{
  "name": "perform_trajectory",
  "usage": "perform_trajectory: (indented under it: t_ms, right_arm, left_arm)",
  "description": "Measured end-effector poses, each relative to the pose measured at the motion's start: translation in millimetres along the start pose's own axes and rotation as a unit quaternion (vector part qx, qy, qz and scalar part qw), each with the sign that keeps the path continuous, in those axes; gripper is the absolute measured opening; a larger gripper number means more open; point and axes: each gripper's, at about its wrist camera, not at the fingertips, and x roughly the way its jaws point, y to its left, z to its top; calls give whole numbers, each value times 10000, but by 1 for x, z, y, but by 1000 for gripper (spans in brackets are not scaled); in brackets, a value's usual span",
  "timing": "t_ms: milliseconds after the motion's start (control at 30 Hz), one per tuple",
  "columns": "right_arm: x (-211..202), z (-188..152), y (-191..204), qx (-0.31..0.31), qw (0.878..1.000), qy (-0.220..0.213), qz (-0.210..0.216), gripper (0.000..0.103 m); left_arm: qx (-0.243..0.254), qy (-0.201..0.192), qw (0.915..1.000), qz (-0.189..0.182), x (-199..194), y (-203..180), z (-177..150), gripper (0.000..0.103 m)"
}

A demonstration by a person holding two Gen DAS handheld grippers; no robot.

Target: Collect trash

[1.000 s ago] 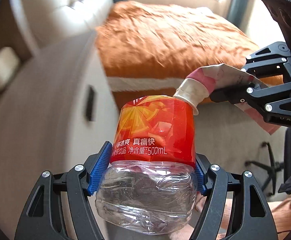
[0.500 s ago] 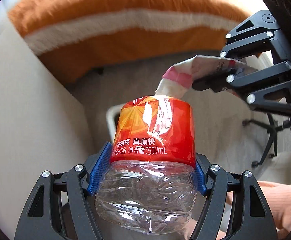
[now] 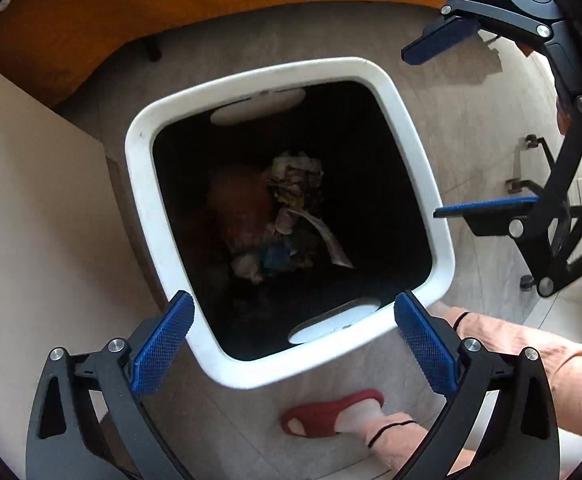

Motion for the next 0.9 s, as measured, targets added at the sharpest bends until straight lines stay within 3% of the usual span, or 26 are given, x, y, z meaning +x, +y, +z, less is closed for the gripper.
perform_trajectory:
  t_ms: [400,533,600,700,767,900]
  right_arm:
    - [-33,-4,15,-70,9999,-135,-10,99]
    - [-76,-4,22,122,9991,-391,-87,99]
    - [-95,-4,25,231,9982,-530,-156,99]
    - [-128,-11,28,526,9954,-776,-176,99]
    - [-153,-15,33,679,9917,-1009,-423,99]
    - [-202,-20,40,1078,9810,-1428,-749,99]
  left_arm:
    - [-263,-320,9991,-5,-54,-3,-9,98]
    - [-466,-556,9973,124,-91,-9,-12,98]
    - [-624,-608,9955,381,-108,-11,-13,98]
    - [-1099,-951,9887,363,-143,-9,-19,98]
    - [-1350,-1159,9832,417,-166,-11,-25,98]
    - [-1809,-1572,9630,1233,-218,-21,-39,98]
